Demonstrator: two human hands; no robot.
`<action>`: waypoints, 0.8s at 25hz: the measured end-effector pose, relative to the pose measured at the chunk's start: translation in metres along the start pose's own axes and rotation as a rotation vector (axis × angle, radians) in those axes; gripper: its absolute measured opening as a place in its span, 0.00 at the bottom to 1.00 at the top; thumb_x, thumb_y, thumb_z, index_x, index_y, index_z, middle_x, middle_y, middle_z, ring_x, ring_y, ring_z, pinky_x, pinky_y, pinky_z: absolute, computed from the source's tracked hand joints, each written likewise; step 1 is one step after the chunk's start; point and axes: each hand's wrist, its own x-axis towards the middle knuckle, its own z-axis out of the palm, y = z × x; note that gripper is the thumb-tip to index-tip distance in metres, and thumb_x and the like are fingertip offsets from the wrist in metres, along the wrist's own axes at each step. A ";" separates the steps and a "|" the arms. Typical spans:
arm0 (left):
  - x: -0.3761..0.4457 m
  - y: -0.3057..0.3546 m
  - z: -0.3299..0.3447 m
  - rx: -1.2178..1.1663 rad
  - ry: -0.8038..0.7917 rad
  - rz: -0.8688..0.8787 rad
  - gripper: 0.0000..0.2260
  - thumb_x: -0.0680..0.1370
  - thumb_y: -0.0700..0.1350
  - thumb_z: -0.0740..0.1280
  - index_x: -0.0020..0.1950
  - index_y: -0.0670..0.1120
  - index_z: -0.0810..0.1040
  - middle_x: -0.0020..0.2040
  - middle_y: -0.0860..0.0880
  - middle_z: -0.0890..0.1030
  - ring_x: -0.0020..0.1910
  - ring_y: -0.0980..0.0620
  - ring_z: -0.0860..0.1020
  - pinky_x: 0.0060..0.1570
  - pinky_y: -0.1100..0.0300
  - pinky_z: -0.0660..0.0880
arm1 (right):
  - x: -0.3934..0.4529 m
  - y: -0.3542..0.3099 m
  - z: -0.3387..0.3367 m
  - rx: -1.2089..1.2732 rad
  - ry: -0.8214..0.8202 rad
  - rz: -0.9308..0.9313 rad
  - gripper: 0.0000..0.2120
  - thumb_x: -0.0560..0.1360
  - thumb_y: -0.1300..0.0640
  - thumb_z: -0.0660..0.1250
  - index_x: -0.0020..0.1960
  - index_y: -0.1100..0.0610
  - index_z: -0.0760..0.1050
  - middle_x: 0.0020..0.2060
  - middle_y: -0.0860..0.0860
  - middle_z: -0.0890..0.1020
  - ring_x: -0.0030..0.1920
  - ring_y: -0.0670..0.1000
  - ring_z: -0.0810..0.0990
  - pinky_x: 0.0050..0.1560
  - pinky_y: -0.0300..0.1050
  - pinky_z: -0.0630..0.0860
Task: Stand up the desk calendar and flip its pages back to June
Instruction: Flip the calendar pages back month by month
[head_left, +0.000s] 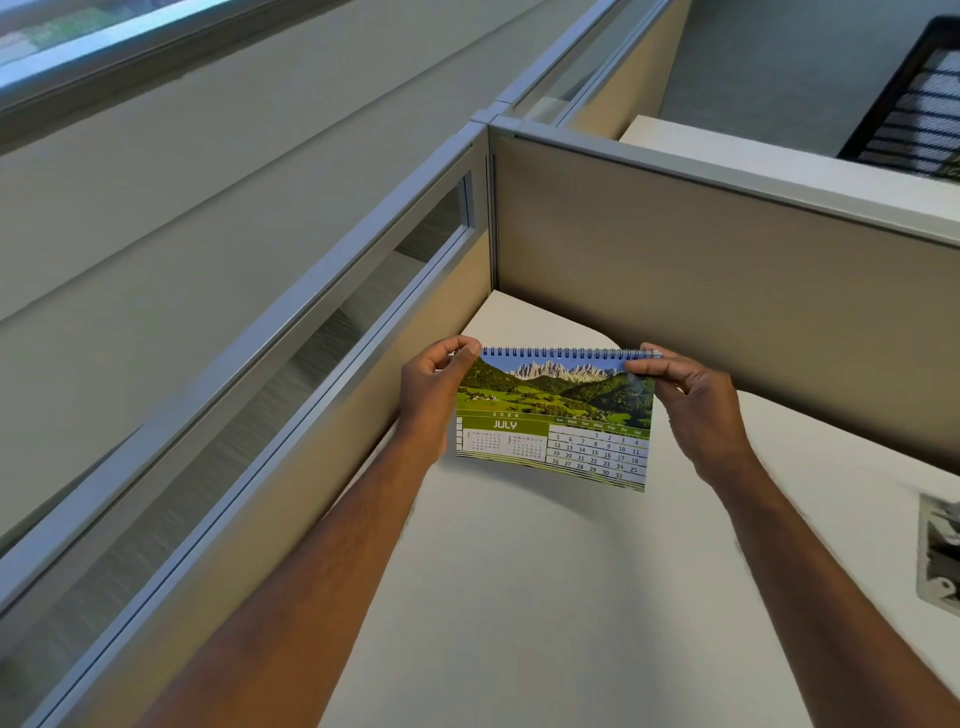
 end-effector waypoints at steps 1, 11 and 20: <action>0.000 -0.001 0.002 -0.015 0.024 0.007 0.08 0.80 0.47 0.73 0.57 0.47 0.84 0.47 0.45 0.87 0.42 0.54 0.88 0.35 0.64 0.82 | 0.000 0.001 0.000 -0.001 0.011 0.010 0.12 0.79 0.68 0.66 0.56 0.59 0.85 0.66 0.54 0.81 0.65 0.51 0.77 0.53 0.26 0.76; 0.001 -0.007 0.002 0.046 0.055 0.205 0.06 0.79 0.43 0.73 0.50 0.54 0.86 0.44 0.51 0.88 0.48 0.52 0.88 0.39 0.62 0.84 | -0.001 0.008 0.005 0.007 0.183 0.065 0.15 0.77 0.67 0.65 0.40 0.47 0.77 0.46 0.55 0.85 0.39 0.44 0.78 0.40 0.42 0.75; 0.009 -0.012 -0.004 0.171 0.030 0.204 0.10 0.79 0.39 0.72 0.58 0.51 0.85 0.53 0.45 0.87 0.49 0.52 0.87 0.44 0.58 0.86 | 0.011 -0.009 0.007 0.159 0.191 0.358 0.15 0.79 0.47 0.62 0.54 0.56 0.81 0.52 0.54 0.87 0.53 0.52 0.85 0.57 0.47 0.81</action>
